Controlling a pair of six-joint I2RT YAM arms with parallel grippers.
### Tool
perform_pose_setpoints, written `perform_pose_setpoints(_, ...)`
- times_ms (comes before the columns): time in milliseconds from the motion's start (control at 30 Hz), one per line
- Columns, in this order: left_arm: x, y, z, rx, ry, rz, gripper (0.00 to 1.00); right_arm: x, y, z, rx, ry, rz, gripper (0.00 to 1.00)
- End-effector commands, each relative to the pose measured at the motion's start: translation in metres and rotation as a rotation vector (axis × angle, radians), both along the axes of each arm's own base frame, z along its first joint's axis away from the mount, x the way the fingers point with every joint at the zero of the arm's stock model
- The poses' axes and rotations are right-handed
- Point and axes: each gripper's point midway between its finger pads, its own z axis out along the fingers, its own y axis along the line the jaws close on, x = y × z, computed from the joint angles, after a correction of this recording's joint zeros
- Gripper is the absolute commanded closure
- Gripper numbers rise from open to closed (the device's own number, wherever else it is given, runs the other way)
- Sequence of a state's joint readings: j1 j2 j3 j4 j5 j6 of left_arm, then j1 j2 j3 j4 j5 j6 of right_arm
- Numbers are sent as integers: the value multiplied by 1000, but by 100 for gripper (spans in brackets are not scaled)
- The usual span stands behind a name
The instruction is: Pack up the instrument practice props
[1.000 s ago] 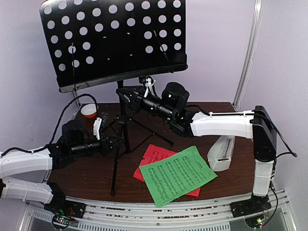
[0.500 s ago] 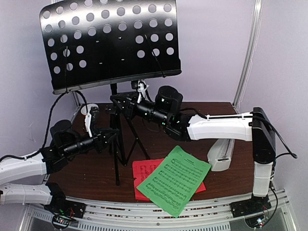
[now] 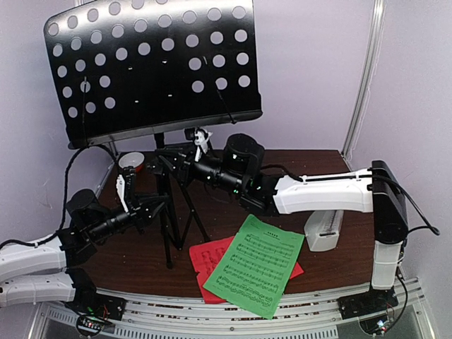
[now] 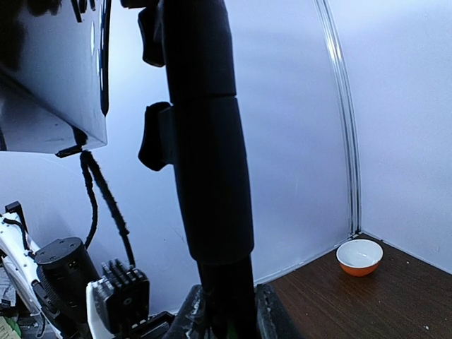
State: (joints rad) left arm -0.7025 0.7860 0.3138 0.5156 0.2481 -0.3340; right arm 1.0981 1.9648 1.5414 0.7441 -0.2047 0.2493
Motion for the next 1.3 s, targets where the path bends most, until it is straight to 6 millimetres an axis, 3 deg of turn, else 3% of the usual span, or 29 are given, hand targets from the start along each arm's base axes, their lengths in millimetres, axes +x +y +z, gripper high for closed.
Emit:
perform_pose_setpoints(0, 18, 23, 7, 5, -42, 157, 70, -33, 3, -5, -20, 42, 63, 100)
perform_pose_setpoints(233, 14, 36, 5, -22, -52, 198, 31, -33, -1, -5, -11, 56, 15, 100)
perform_pose_setpoints(433, 16, 21, 10, -29, -72, 143, 4, -34, -2, 4, 1, 66, -18, 100)
perform_pose_setpoints(733, 29, 5, 25, -64, -127, 141, 2, -36, -2, 8, 14, 86, -67, 100)
perform_pose_setpoints(1067, 32, -15, 31, -109, -148, 137, 2, -28, -8, 4, -1, 150, -210, 100)
perform_pose_setpoints(1267, 43, -24, 25, -100, -118, 213, 4, -27, -9, 1, 3, 171, -253, 100)
